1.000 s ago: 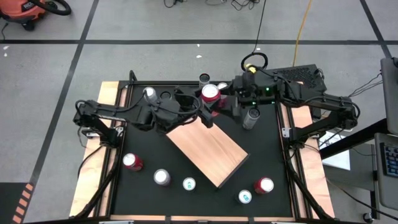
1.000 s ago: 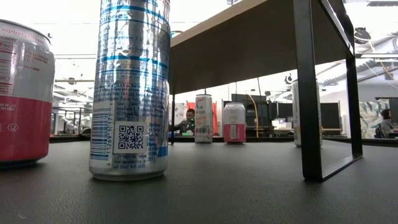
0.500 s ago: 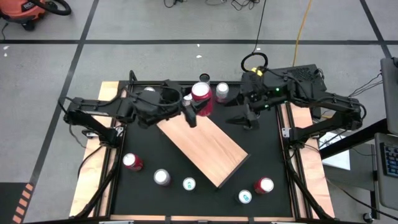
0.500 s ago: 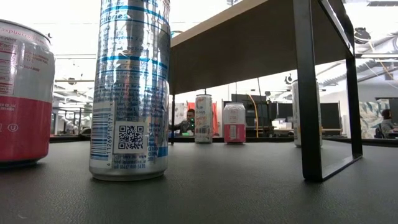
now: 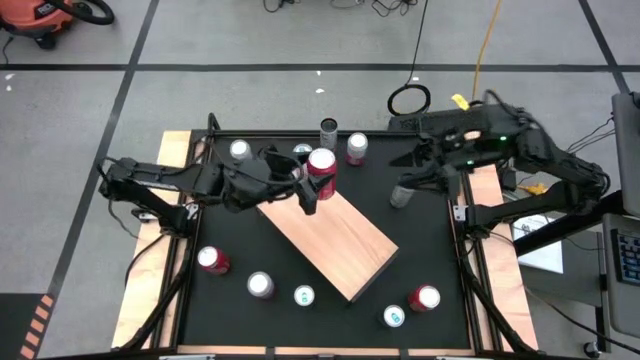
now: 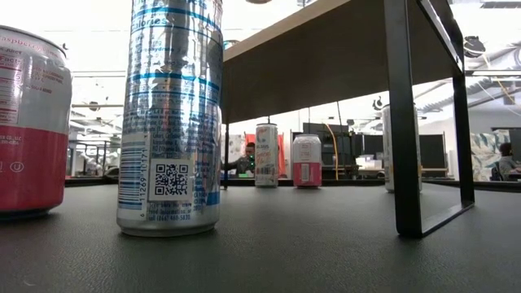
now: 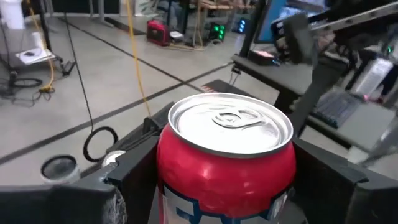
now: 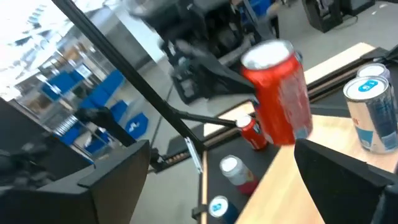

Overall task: Place canned beverage on shelf
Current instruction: Put the top red soda can on the shelf

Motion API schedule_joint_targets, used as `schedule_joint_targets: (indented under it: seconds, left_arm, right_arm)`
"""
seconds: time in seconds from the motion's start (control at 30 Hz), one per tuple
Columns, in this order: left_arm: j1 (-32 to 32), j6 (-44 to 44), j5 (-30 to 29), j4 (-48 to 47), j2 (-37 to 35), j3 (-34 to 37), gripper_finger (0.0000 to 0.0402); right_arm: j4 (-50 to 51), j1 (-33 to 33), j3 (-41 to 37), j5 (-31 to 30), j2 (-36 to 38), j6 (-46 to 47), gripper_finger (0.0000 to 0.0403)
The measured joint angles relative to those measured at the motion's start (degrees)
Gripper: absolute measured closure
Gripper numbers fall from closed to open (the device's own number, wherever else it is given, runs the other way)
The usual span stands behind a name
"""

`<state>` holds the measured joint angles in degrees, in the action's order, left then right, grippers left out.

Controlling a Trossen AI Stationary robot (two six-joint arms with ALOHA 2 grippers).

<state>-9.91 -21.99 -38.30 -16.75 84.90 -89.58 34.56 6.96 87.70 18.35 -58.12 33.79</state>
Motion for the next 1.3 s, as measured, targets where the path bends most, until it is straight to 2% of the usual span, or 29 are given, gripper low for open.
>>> schedule_joint_targets:
  seconds: [0.17,0.23,0.4,0.9,1.07,1.3]
  left_arm:
    - [-3.06,1.11,-2.63,9.15,0.00,7.05,0.0104]
    - [-4.06,1.65,-2.93,11.99,0.00,9.74,0.0104]
    - [-5.57,1.37,-5.60,13.01,0.02,14.75,0.0104]
    - [-4.62,-0.13,-5.49,14.07,0.00,19.92,0.0104]
    - [-3.13,2.61,-5.54,18.07,0.02,22.64,0.0104]
    - [-0.79,5.38,-4.71,18.05,0.04,23.71,0.0104]
  right_arm:
    - [1.50,-0.02,0.00,-0.62,2.34,-1.32,0.0026]
    - [2.84,-0.02,0.00,-2.85,2.67,-1.33,0.0026]
    - [7.66,-0.31,-0.02,-6.58,2.73,-2.10,0.0027]
    - [9.45,-3.32,-0.04,-11.13,2.72,-1.36,0.0028]
    - [9.45,-3.32,-0.04,-11.14,2.72,0.54,0.0028]
    - [9.77,-3.32,-0.04,-12.55,2.30,2.84,0.0028]
